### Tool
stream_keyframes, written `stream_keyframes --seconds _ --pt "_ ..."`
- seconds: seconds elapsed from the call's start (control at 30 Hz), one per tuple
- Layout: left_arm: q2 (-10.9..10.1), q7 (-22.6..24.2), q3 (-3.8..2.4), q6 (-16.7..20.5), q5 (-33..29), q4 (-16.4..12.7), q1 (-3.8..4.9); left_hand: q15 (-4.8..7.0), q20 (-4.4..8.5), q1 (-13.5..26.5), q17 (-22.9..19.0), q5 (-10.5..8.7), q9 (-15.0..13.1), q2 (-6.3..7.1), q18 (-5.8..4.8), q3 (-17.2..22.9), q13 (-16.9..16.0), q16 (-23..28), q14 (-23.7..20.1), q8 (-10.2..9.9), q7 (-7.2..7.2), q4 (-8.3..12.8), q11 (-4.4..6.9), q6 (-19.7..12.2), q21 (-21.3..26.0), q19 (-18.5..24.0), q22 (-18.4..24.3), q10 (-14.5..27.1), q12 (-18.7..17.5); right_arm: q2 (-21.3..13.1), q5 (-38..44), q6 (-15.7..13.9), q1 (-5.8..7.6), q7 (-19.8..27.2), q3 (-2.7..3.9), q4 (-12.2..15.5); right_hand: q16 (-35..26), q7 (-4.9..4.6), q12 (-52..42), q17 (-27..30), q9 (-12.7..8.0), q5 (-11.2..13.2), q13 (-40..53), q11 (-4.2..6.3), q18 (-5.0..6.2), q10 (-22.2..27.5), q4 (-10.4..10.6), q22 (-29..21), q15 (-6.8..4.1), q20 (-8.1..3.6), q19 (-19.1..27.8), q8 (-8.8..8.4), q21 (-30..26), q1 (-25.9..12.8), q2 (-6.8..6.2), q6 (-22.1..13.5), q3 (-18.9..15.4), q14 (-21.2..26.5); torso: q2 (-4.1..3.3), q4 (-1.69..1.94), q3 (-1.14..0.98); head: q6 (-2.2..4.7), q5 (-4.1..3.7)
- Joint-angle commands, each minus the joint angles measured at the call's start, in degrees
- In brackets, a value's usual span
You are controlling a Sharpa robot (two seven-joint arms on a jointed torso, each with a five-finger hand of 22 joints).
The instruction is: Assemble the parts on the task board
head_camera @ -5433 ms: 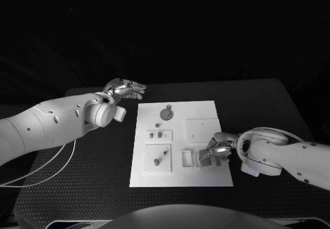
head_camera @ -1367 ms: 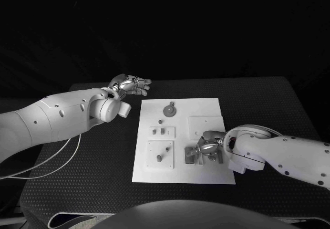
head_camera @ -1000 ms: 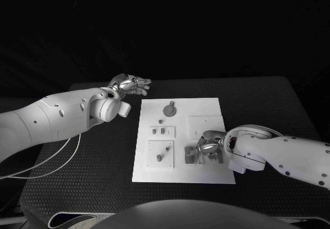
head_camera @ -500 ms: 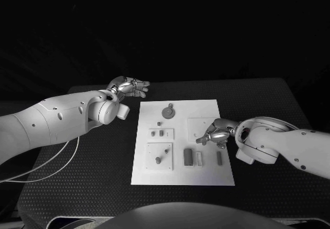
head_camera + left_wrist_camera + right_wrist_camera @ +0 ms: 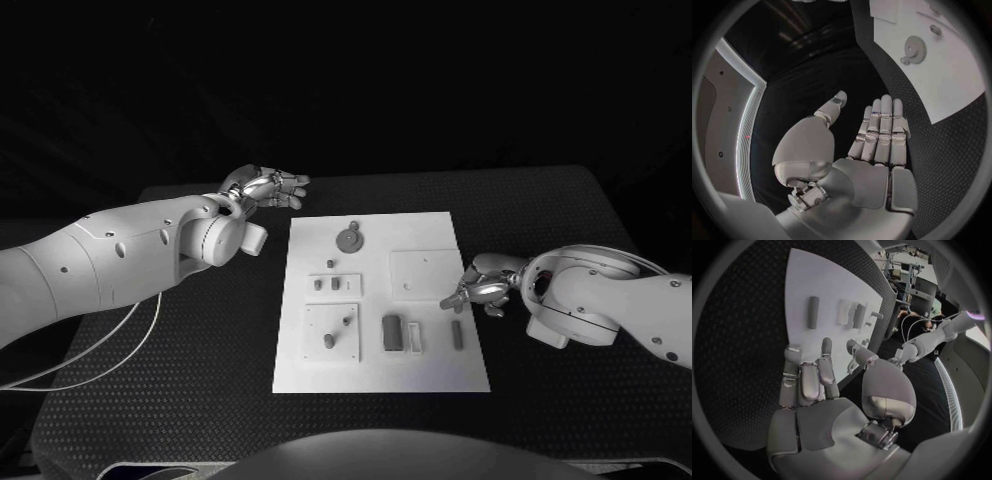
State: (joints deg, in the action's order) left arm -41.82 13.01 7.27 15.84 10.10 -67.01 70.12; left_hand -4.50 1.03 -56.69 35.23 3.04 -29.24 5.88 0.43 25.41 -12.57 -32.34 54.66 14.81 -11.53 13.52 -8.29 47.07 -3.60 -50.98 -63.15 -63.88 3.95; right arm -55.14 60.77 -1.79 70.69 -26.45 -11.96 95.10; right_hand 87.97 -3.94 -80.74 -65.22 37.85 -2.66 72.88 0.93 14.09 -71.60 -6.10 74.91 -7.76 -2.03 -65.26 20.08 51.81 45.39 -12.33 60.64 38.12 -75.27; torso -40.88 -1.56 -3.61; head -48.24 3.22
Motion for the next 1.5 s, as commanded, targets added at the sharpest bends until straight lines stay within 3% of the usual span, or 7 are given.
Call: stream_keyframes --seconds 0.03,0.37,0.57,1.13,1.27,1.33,1.5 --pt "0.0 0.5 -0.04 -0.7 -0.2 -0.2 0.08 -0.12 0.03 0.6 0.1 -0.12 0.1 -0.19 -0.35 -0.3 0.0 0.2 0.0 0.3 0.24 0.0 -0.04 -0.2 -0.3 0.2 0.1 0.2 0.1 -0.8 4.9 5.1 -0.07 -2.5 -0.2 0.1 0.1 -0.06 -0.1 0.0 0.1 -0.2 -0.1 1.25 0.91 -1.5 -0.1 1.0 0.05 -0.11 -0.2 0.12 0.1 -0.4 0.36 0.3 -0.1 -0.2 -0.01 -0.14 -0.05 0.14 -0.11" --pt "0.1 0.3 -0.03 -1.0 -0.2 -0.1 0.08 -0.12 0.03 0.6 0.1 -0.12 0.1 -0.19 -0.34 -0.4 0.0 0.3 0.0 0.4 0.26 0.0 -0.02 -0.2 -0.3 0.2 0.1 0.2 0.1 -1.2 8.1 7.5 -1.77 -2.7 -0.32 0.2 0.0 0.15 0.1 0.3 -0.2 -0.2 -0.1 1.44 0.91 -1.9 -0.4 1.0 0.08 -0.07 0.0 -0.06 0.1 -1.4 1.73 1.0 -0.4 -0.1 0.02 0.08 0.01 -0.1 -0.56" --pt "0.1 0.3 -0.03 -1.1 -0.2 -0.2 0.07 -0.13 0.02 0.6 0.1 -0.13 0.1 -0.17 -0.35 -0.4 0.0 0.3 0.0 0.4 0.26 0.0 -0.02 -0.2 -0.3 0.2 0.1 0.2 0.1 0.1 9.5 7.4 -3.36 -2.7 -0.81 -0.7 0.0 0.22 0.1 0.4 -0.3 -0.2 0.0 1.5 0.91 -2.2 -0.5 1.0 0.06 -0.05 0.1 -0.15 0.2 -1.8 1.99 1.3 -0.5 -0.2 -0.06 0.26 0.14 0.12 -0.98" --pt "-0.1 0.1 -0.03 -1.2 -0.2 -0.2 0.07 -0.15 0.0 0.8 0.2 -0.14 0.1 -0.21 -0.35 -0.5 0.0 0.4 0.0 0.4 0.25 -0.1 -0.05 -0.3 -0.3 0.3 0.1 0.2 0.0 2.9 15.0 7.0 -5.59 -2.9 -1.36 -2.3 -0.2 0.21 0.6 0.8 -0.7 -0.2 -0.6 1.5 0.91 -1.9 -0.8 1.0 0.06 -0.06 0.2 -0.52 0.1 -2.0 2.02 1.4 -0.4 0.1 -0.06 0.19 0.19 -0.38 -0.42" --pt "-0.3 0.0 -0.03 -1.1 -0.2 -0.3 0.07 -0.15 0.01 0.8 0.2 -0.14 0.1 -0.21 -0.35 -0.5 0.0 0.4 0.0 0.4 0.24 -0.1 -0.05 -0.3 -0.3 0.3 0.1 0.2 0.0 3.1 15.9 10.4 -5.99 -2.9 -1.43 -2.3 -0.4 0.05 1.5 1.6 -1.1 -0.3 -1.7 1.37 0.91 -0.8 -4.1 1.0 0.16 -0.08 0.7 -1.04 0.1 -0.1 3.35 1.2 -0.3 0.7 -0.04 0.21 0.13 -0.53 -0.33" --pt "-0.3 0.1 -0.03 -0.8 -0.2 -0.3 0.07 -0.14 0.01 0.8 0.3 -0.14 0.1 -0.21 -0.34 -0.5 0.0 0.4 0.0 0.3 0.24 -0.1 -0.05 -0.3 -0.3 0.3 0.1 0.3 0.0 3.2 15.7 10.5 -6.03 -2.9 -1.44 -2.2 -0.8 -0.33 2.9 3.2 -1.4 -0.2 -3.5 0.99 0.87 1.2 -6.9 1.0 0.38 0.1 1.3 -1.6 -0.1 3.1 2.65 0.5 0.5 2.1 -0.04 0.18 0.12 -0.57 -0.3" --pt "-0.4 0.1 -0.03 -1.0 -0.2 -0.3 0.08 -0.14 0.02 0.7 0.3 -0.14 0.2 -0.2 -0.33 -0.5 0.1 0.4 0.0 0.3 0.2 0.0 -0.09 -0.4 -0.3 0.3 0.2 0.3 0.0 3.4 18.4 10.9 -6.03 -2.9 -1.45 -1.9 -0.9 -0.59 3.6 3.7 -1.7 -0.2 -4.2 0.7 0.91 2.1 -10.0 1.0 0.79 0.64 1.7 -1.91 -0.1 6.9 3.66 0.4 0.7 2.8 -0.05 0.14 0.13 -0.81 -0.29"
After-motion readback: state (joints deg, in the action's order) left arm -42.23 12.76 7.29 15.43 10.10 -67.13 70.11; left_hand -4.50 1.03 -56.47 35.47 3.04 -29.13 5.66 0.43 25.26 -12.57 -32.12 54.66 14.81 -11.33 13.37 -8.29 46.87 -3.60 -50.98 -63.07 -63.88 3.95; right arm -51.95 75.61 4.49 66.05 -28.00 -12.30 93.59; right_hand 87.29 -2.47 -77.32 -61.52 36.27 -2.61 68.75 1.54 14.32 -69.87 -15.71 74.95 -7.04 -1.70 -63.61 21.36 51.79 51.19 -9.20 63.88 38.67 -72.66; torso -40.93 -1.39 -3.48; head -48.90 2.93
